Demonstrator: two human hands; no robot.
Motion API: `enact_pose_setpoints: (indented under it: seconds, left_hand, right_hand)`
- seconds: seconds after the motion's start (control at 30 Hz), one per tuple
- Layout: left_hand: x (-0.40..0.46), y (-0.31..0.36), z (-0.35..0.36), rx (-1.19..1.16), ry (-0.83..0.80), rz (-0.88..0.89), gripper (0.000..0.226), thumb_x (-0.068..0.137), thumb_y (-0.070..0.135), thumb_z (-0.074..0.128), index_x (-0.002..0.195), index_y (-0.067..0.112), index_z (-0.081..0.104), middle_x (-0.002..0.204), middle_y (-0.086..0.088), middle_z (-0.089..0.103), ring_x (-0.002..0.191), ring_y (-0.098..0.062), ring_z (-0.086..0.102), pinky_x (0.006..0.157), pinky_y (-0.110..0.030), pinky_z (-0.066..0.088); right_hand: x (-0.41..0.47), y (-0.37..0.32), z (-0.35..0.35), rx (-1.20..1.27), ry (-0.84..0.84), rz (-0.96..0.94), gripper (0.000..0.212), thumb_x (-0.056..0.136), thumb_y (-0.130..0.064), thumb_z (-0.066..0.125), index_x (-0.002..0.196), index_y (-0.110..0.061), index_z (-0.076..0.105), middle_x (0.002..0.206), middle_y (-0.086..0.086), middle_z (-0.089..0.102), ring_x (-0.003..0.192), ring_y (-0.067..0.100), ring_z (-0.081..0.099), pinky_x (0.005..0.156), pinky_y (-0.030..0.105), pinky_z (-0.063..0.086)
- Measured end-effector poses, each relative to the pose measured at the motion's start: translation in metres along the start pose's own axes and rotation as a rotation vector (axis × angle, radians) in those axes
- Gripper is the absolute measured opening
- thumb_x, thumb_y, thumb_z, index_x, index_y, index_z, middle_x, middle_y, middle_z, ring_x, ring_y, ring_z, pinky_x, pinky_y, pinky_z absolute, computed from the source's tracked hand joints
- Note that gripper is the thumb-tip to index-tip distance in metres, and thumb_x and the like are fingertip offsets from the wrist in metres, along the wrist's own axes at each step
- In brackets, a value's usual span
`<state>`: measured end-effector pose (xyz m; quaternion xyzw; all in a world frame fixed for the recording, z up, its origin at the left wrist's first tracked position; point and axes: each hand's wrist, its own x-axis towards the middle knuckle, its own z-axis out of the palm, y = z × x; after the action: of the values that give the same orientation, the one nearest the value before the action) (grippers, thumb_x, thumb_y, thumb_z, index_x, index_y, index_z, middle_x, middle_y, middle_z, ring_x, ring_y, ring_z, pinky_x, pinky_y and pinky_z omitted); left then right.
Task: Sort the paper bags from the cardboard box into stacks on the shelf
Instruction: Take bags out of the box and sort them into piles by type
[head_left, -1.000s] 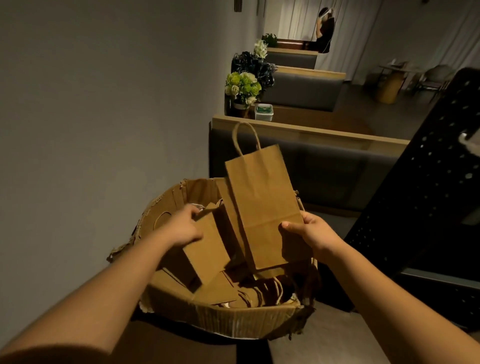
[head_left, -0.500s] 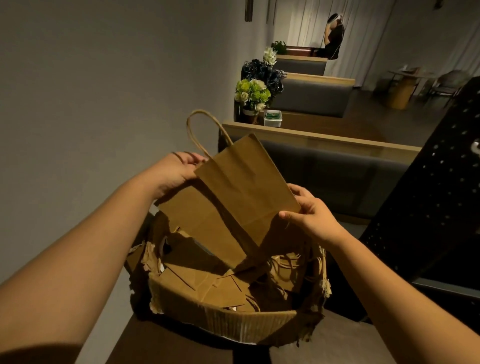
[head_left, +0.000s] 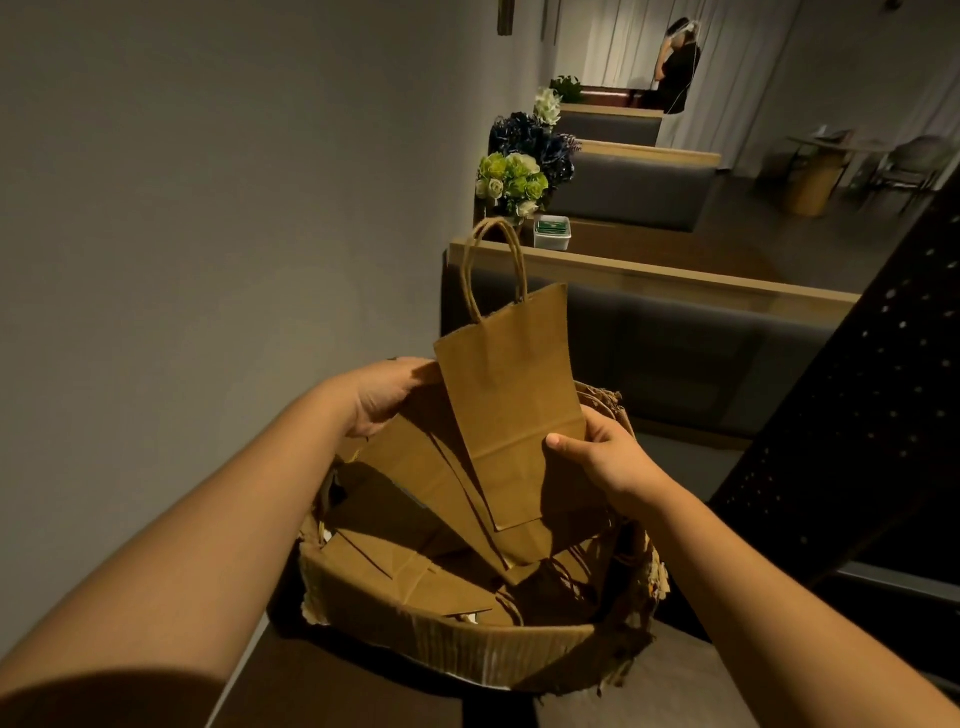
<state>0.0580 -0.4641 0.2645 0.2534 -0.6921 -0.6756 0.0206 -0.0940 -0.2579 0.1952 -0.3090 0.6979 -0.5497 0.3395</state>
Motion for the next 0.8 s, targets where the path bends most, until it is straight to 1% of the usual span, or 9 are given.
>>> enact_pose_setpoints:
  seconds: [0.1, 0.17, 0.23, 0.3, 0.43, 0.53, 0.63, 0.7, 0.8]
  left_hand:
    - [0.002, -0.001, 0.001, 0.5, 0.066, -0.029, 0.009, 0.092, 0.027, 0.061, 0.087, 0.022, 0.066, 0.092, -0.002, 0.071, 0.088, -0.019, 0.067, 0.084, -0.036, 0.054]
    - [0.008, -0.005, -0.005, 0.567, 0.109, -0.049, 0.011, 0.095, 0.034, 0.057, 0.095, 0.027, 0.065, 0.097, 0.001, 0.07, 0.09, -0.018, 0.066, 0.084, -0.036, 0.052]
    - [0.01, -0.014, -0.015, 0.41, 0.156, -0.049, 0.017, 0.095, 0.03, 0.058, 0.11, 0.024, 0.063, 0.103, -0.001, 0.069, 0.096, -0.021, 0.065, 0.089, -0.04, 0.051]
    - [0.01, -0.027, -0.022, 0.192, 0.264, -0.019, 0.024, 0.093, 0.021, 0.062, 0.117, 0.02, 0.06, 0.104, -0.003, 0.068, 0.097, -0.022, 0.065, 0.085, -0.04, 0.052]
    - [0.006, -0.06, -0.017, -0.09, 0.427, 0.008, 0.018, 0.092, 0.016, 0.064, 0.107, 0.024, 0.06, 0.107, -0.007, 0.067, 0.098, -0.025, 0.065, 0.085, -0.045, 0.054]
    - [0.007, -0.085, -0.008, -0.373, 0.596, 0.009, 0.023, 0.092, 0.017, 0.065, 0.112, 0.024, 0.057, 0.109, -0.008, 0.067, 0.098, -0.027, 0.065, 0.082, -0.046, 0.056]
    - [0.008, -0.098, 0.008, -0.716, 0.734, -0.012, 0.029, 0.093, 0.015, 0.063, 0.118, 0.021, 0.052, 0.108, -0.01, 0.066, 0.097, -0.028, 0.066, 0.079, -0.046, 0.057]
    - [0.01, -0.105, 0.024, -0.891, 0.739, -0.014, 0.033, 0.091, 0.016, 0.065, 0.121, 0.02, 0.052, 0.113, -0.011, 0.066, 0.101, -0.029, 0.066, 0.085, -0.052, 0.056]
    - [0.01, -0.113, 0.051, -1.058, 0.652, -0.021, 0.043, 0.09, 0.02, 0.065, 0.131, 0.022, 0.052, 0.12, -0.011, 0.066, 0.11, -0.031, 0.064, 0.088, -0.05, 0.054]
  right_hand:
    - [0.001, 0.0, 0.003, 0.003, 0.013, 0.021, 0.023, 0.094, -0.016, 0.06, 0.114, -0.026, 0.062, 0.113, -0.003, 0.069, 0.108, 0.017, 0.063, 0.098, 0.039, 0.046]
    - [0.002, -0.001, 0.004, 0.112, 0.092, 0.064, 0.017, 0.095, -0.019, 0.058, 0.111, -0.023, 0.063, 0.11, 0.003, 0.069, 0.105, 0.022, 0.064, 0.096, 0.042, 0.048]
    - [0.003, -0.001, 0.004, 0.327, 0.219, 0.145, 0.02, 0.097, -0.026, 0.054, 0.115, -0.018, 0.06, 0.108, 0.009, 0.068, 0.102, 0.028, 0.064, 0.092, 0.046, 0.049]
    - [0.002, -0.003, 0.003, 0.535, 0.325, 0.219, 0.023, 0.098, -0.028, 0.052, 0.118, -0.017, 0.057, 0.108, 0.01, 0.067, 0.102, 0.029, 0.064, 0.088, 0.045, 0.051]
    - [-0.003, -0.006, 0.009, 0.75, 0.44, 0.225, 0.024, 0.096, -0.024, 0.056, 0.118, -0.013, 0.057, 0.111, 0.011, 0.066, 0.102, 0.026, 0.063, 0.076, 0.038, 0.052]
    - [-0.008, -0.008, 0.018, 0.837, 0.466, 0.22, 0.025, 0.093, -0.019, 0.06, 0.117, -0.012, 0.057, 0.108, 0.01, 0.066, 0.099, 0.024, 0.064, 0.072, 0.035, 0.053]
    - [-0.008, -0.01, 0.034, 0.876, 0.366, 0.259, 0.025, 0.093, -0.014, 0.059, 0.118, -0.014, 0.057, 0.11, 0.01, 0.066, 0.102, 0.027, 0.065, 0.078, 0.042, 0.056]
    - [-0.006, -0.011, 0.048, 0.859, 0.333, 0.304, 0.029, 0.092, -0.012, 0.061, 0.12, -0.013, 0.056, 0.111, 0.009, 0.066, 0.105, 0.027, 0.062, 0.085, 0.043, 0.054]
    - [0.0, -0.008, 0.066, 0.75, 0.352, 0.353, 0.027, 0.089, -0.01, 0.064, 0.114, -0.011, 0.054, 0.111, 0.009, 0.064, 0.1, 0.023, 0.059, 0.078, 0.039, 0.051]
